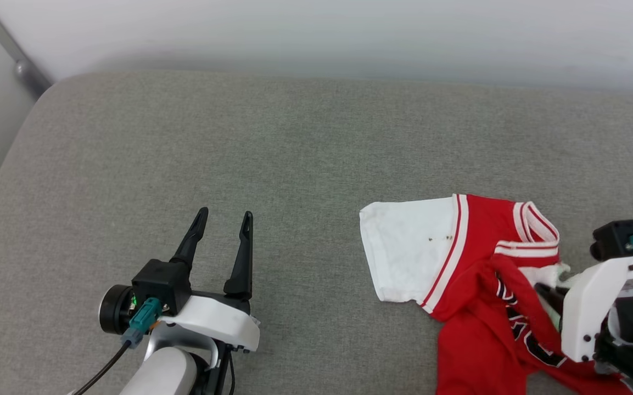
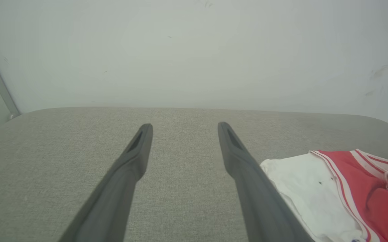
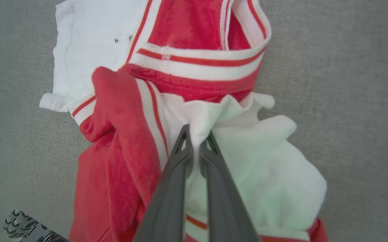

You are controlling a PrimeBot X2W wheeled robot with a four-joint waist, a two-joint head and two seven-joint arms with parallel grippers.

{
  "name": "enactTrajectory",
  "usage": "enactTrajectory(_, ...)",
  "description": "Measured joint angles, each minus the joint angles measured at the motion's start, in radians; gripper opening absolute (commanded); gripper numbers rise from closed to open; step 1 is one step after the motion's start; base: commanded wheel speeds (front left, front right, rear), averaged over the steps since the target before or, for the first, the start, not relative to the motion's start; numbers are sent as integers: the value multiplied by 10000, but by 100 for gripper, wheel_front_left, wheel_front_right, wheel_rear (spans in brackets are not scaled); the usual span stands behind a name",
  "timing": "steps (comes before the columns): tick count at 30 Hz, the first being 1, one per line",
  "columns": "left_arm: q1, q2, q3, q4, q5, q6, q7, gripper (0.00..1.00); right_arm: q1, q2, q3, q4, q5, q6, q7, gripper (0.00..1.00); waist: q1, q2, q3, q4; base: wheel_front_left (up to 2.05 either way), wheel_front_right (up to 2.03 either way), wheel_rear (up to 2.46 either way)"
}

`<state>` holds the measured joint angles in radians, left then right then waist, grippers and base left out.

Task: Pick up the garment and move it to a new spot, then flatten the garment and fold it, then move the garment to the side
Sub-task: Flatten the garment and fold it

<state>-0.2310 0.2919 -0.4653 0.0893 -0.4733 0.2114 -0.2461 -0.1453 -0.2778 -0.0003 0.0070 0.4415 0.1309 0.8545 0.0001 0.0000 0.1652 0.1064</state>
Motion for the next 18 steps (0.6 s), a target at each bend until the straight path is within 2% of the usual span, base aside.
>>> enactTrajectory(3, 22, 4, 23, 19, -19, 12, -8, 100, -57, -144, -113, -353, -100, 0, -36, 0, 0, 0, -60, -116, 0, 0, 0)
enactTrajectory(11, 23, 50, 25, -61, -17, 13, -35, 100, -558, -1118, -1613, -1055, -798, 0, -69, 0, 0, 0, -19, -488, 0, 0, 0)
enactTrajectory(15, 3, 102, -10, -157, -13, 27, 10, 100, -641, -1511, -2667, -510, -1055, 0, -443, 0, 0, 0, 183, -561, 0, 0, 0)
enactTrajectory(18, -52, 171, -12, -184, -13, 12, 52, 100, -638, -1292, -3202, 443, -1074, 0, -1032, 0, 0, 0, 359, -598, 0, 0, 0)
